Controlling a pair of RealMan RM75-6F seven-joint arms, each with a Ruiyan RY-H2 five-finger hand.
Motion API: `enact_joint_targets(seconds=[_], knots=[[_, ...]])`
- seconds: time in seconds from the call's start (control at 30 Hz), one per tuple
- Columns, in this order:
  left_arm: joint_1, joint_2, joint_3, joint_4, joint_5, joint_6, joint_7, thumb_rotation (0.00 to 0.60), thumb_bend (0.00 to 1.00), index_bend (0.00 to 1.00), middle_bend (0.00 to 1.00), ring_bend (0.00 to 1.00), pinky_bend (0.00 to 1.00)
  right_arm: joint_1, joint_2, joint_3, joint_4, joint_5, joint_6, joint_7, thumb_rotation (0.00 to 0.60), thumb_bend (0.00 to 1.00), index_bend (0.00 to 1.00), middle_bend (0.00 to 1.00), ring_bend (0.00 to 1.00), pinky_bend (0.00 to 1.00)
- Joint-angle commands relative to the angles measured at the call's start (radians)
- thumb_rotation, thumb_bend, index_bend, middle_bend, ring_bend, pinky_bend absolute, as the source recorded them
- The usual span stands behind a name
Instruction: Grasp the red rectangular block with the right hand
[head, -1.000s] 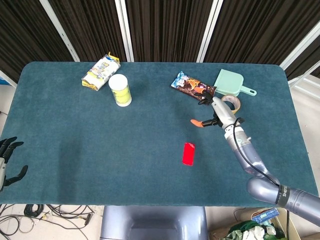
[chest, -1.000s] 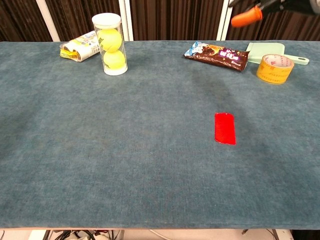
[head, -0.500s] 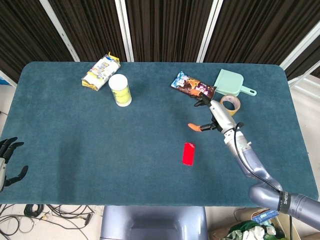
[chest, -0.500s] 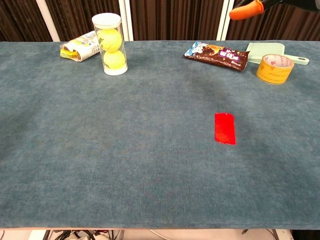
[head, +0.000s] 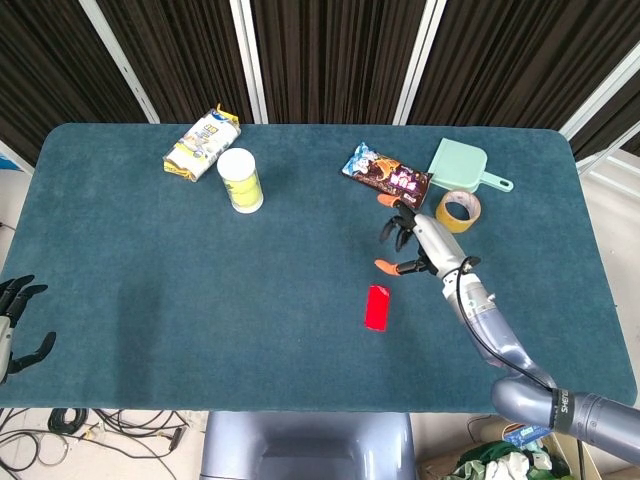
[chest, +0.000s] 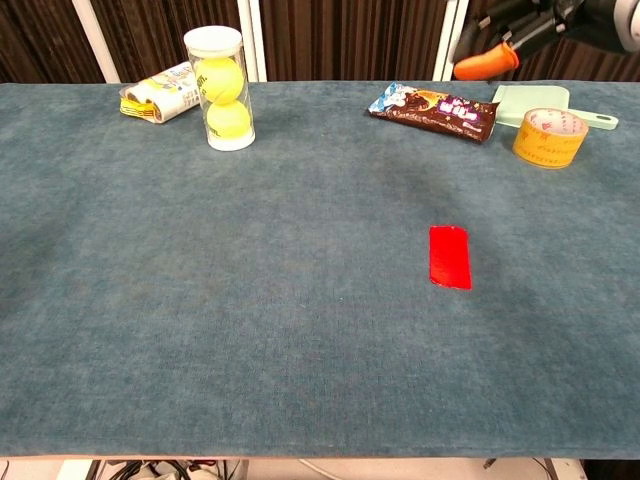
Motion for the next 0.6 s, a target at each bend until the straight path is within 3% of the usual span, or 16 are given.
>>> enact_joint_targets(seconds=[0.03,0.27,0.6], knots=[[0.000,-0.001,0.000,-0.002,0.001,0.002,0.002,0.600,0.32,0.21,0.11,0.08,0.02,0.043,-0.019,-0.070,-0.062,0.260,0.033,-0.198,0.600,0.17,0.25,0.86,0.97,0.97],[0.001,0.000,0.001,-0.001,-0.001,0.001,0.002,0.600,0.32,0.21,0.11,0.09,0.02,0.109,-0.089,-0.147,-0.066,0.458,0.108,-0.386,0.600,0.18,0.29,0.87,0.98,0.97],[0.001,0.002,0.001,-0.002,-0.002,-0.001,0.001,0.600,0.33,0.21,0.11,0.09,0.02,0.141,-0.216,-0.177,0.023,0.532,0.163,-0.454,0.600,0.23,0.39,0.89,0.99,0.97]])
